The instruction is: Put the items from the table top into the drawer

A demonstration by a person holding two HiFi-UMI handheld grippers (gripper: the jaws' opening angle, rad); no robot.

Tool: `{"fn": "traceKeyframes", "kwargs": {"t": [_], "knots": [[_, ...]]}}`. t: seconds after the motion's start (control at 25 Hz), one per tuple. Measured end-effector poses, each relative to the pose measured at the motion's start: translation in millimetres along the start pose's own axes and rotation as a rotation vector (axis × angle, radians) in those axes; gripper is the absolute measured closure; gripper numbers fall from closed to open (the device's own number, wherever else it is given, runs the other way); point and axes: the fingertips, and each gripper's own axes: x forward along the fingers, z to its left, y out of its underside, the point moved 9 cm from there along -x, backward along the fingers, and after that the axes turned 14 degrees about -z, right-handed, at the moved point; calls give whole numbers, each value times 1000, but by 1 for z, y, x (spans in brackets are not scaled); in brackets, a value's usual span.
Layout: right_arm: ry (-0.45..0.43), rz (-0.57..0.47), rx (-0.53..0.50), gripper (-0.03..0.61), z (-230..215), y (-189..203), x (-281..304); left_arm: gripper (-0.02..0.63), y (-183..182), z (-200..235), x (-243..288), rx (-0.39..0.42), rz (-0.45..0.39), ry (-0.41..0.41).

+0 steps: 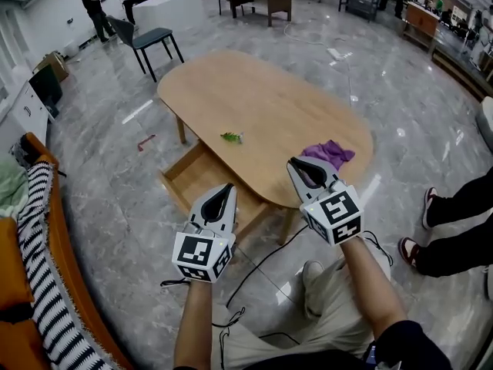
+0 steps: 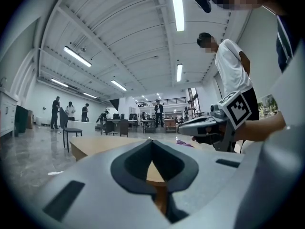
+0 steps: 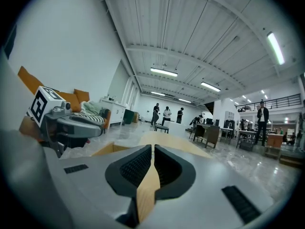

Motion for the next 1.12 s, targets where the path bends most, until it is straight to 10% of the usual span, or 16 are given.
{"fn": "traceKeyframes", "kwargs": {"t": [0.32,1.12], "knots": [[79,75,-10,555,-37,14,-11,611,11,-15,18,-13,12,44],[150,305,50,269,-92,63,-12,611,36,-34,64,-43,51,115]]}}
